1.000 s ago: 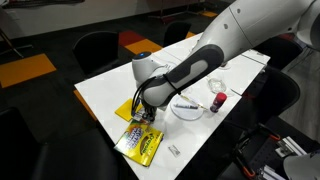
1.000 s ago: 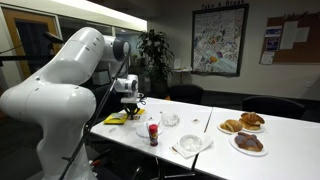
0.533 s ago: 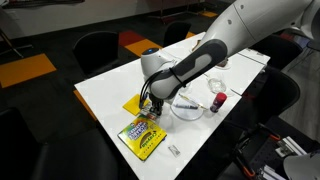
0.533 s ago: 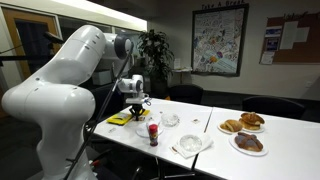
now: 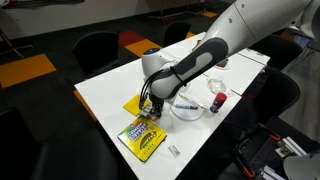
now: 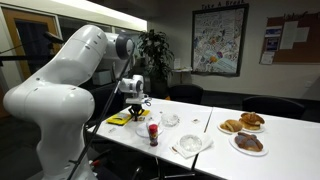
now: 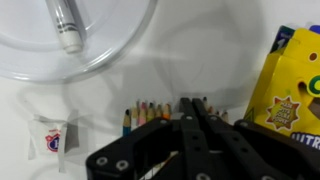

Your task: Pick up one pen and put it on the table

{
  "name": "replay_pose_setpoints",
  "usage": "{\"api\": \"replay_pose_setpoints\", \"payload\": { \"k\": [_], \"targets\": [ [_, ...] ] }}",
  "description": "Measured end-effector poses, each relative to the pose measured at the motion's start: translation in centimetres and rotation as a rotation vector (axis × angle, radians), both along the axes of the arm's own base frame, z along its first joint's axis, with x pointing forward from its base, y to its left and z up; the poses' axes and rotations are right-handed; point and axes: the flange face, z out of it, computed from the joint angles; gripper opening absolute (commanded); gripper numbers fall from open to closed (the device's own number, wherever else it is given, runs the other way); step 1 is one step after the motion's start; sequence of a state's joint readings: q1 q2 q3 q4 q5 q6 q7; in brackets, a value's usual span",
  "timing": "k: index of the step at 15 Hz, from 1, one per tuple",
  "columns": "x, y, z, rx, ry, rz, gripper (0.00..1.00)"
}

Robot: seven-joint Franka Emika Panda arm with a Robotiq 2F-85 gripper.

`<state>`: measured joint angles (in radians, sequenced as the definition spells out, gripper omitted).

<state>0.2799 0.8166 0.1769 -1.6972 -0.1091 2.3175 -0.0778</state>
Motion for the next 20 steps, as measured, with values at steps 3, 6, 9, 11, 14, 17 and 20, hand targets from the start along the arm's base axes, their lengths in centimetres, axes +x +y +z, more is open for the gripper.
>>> {"api": "replay_pose_setpoints", "payload": {
  "k": [3,6,9,11,14,17,20],
  "targets": [
    [-0.7,1.2,0.0,0.007,0.006,0.019,0.01],
    [-1.5,2.3,0.0,0.013,0.013,0.039,0.01],
    [-2.3,3.0,0.0,0.010,0.020,0.048,0.01],
    [-3.1,2.9,0.1,0.001,0.027,0.041,0.01],
    [-3.6,2.4,1.5,-0.012,0.015,0.023,0.01],
    [-3.9,2.0,3.5,-0.018,-0.005,0.007,0.01],
    [-4.8,1.6,4.1,-0.028,0.001,-0.002,0.01]
  ]
}}
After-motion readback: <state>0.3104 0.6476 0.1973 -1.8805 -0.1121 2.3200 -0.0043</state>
